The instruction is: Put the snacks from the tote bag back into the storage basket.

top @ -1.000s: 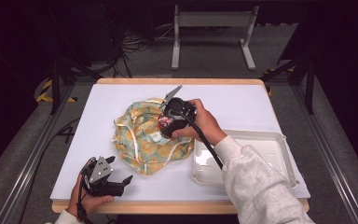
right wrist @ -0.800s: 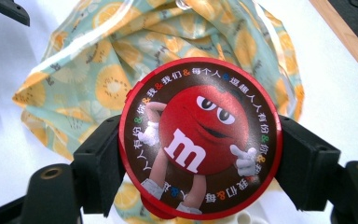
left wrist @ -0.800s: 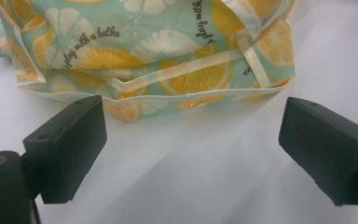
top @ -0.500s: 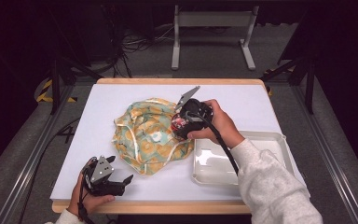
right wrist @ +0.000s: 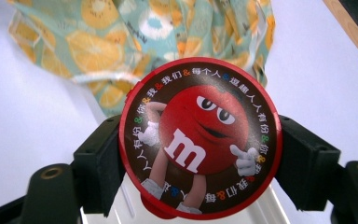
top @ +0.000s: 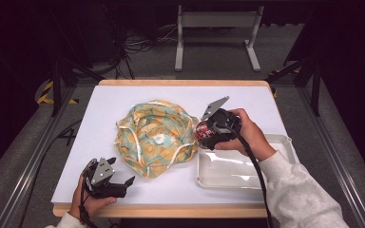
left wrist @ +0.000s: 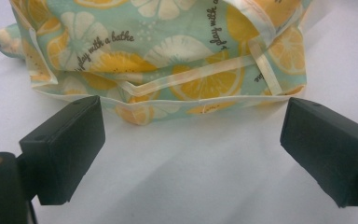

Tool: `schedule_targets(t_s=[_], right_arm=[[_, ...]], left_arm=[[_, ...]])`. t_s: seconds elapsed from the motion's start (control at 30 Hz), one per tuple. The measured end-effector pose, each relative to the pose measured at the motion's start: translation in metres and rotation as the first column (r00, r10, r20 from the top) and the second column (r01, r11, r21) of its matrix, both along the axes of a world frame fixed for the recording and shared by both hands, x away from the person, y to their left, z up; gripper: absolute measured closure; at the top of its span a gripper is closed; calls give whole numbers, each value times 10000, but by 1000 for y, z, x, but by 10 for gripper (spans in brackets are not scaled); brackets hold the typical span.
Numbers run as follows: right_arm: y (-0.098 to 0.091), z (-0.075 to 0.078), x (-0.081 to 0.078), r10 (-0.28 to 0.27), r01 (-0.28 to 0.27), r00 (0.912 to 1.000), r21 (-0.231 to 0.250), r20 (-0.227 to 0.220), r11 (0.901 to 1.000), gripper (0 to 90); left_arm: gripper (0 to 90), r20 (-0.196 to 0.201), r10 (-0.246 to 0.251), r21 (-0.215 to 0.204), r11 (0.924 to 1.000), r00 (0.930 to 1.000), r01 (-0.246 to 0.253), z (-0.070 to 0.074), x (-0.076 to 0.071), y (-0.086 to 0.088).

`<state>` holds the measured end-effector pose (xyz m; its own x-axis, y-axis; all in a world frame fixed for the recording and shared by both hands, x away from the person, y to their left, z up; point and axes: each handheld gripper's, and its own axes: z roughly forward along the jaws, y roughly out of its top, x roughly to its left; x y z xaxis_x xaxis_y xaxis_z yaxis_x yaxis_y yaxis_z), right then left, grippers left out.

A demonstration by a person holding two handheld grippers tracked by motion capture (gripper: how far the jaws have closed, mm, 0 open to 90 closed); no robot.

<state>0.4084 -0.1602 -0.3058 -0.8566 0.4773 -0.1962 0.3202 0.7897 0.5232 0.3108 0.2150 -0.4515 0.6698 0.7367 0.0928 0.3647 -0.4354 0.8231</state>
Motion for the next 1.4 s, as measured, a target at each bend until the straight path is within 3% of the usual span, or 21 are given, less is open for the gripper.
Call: schedule_targets(t_s=[0.4, 0.7, 1.13, 1.4], right_arm=[[-40, -8, -20, -320, 317, 9993, -169, -198, 9994, 256], [-71, -26, -26, -638, 621, 9971, -404, -419, 9973, 256], [-88, -41, -31, -590, 537, 9960, -769, -675, 9956, 256], [-100, -53, -27, -907, 831, 9917, -833, -909, 9930, 256]], left_arm=[[74, 11, -10, 73, 10000, 10000, 10, 0, 1, -2], [74, 38, 2, 63, 10000, 10000, -3, 0, 2, -2], [74, 24, -165, 165, 9997, 9999, 165, -1, 3, -4], [74, -48, -187, 185, 9997, 9998, 188, -1, 3, -5]])
